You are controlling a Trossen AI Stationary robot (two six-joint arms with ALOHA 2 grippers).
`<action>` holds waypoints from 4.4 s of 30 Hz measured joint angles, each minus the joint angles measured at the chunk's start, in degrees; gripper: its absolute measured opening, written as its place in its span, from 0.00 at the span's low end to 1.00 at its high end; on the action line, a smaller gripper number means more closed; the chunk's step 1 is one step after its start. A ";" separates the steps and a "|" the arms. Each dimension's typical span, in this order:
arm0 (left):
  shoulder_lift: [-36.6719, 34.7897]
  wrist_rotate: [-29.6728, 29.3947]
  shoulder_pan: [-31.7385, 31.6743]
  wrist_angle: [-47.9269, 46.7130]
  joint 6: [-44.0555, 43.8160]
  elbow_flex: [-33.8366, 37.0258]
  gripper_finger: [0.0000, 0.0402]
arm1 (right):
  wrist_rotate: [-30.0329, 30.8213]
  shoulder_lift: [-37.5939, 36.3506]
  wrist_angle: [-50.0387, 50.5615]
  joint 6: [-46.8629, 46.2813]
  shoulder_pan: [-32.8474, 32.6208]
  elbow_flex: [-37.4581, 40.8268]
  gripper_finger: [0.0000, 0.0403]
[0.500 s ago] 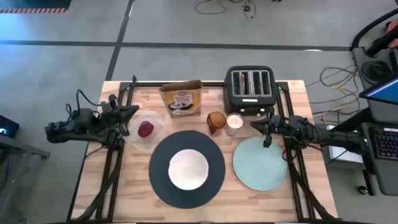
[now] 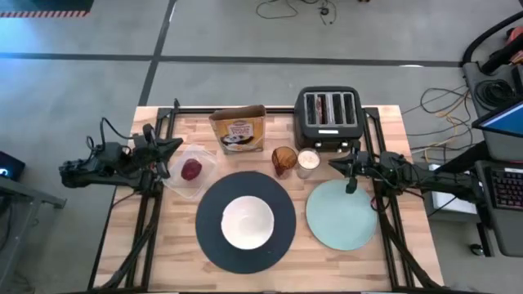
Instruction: Arrange a breakfast setting
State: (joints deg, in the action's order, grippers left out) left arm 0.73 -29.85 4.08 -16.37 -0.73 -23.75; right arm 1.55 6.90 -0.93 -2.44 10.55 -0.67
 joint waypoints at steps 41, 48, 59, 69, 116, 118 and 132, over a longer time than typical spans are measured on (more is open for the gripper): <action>-0.02 -0.02 -0.01 -0.01 0.00 -0.01 0.00 | -0.01 0.01 0.00 -0.01 0.00 0.00 0.08; 0.00 0.00 -0.01 0.01 0.01 0.00 0.00 | 0.00 0.01 0.00 -0.09 -0.01 0.01 0.08; -0.02 -0.01 0.00 0.00 0.00 -0.01 0.00 | -0.01 0.00 0.00 -0.07 -0.02 0.01 0.08; -0.02 -0.02 0.00 0.01 0.00 0.00 0.00 | -0.01 0.00 0.00 -0.07 0.00 0.02 0.08; 17.52 7.89 0.04 36.22 -11.53 5.84 0.00 | 9.06 14.97 -11.09 -6.96 -0.02 -12.58 0.08; 18.84 7.88 0.04 36.32 -11.20 5.22 0.00 | 9.06 16.99 -10.91 -6.06 -0.02 -14.07 0.08; 26.06 -1.01 0.04 6.31 -7.36 -9.40 0.05 | 10.53 29.58 -0.16 -1.83 -0.01 -25.88 0.08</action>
State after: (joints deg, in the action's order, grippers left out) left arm 26.79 -30.86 4.12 -10.06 -8.09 -33.15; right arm 12.08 36.47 -1.09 -4.27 10.53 -26.54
